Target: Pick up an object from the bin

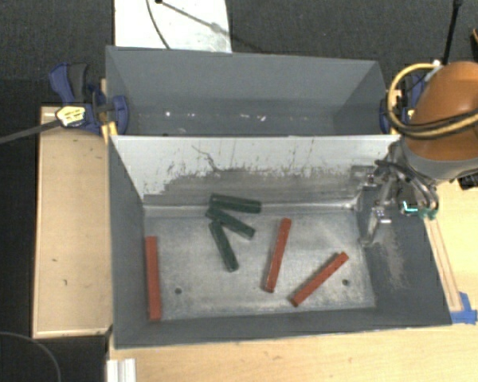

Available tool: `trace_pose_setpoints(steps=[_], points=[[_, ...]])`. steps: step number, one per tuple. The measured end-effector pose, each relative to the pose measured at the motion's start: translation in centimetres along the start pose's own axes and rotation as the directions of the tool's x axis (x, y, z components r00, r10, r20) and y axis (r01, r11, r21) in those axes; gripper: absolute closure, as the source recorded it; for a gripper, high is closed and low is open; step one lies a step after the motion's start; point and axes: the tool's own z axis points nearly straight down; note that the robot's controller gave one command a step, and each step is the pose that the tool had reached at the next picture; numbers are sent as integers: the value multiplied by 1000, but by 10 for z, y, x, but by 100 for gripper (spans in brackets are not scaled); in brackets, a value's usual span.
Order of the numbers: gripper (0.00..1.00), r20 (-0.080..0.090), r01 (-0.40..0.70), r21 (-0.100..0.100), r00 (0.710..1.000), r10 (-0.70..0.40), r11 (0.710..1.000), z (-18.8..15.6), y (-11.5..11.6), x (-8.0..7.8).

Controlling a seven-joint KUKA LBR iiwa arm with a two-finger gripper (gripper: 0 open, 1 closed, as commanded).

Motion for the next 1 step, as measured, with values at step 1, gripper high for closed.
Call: trace_pose_setpoints(steps=[1], points=[[0,2,413,0,911,-413,911,109,60,50]])
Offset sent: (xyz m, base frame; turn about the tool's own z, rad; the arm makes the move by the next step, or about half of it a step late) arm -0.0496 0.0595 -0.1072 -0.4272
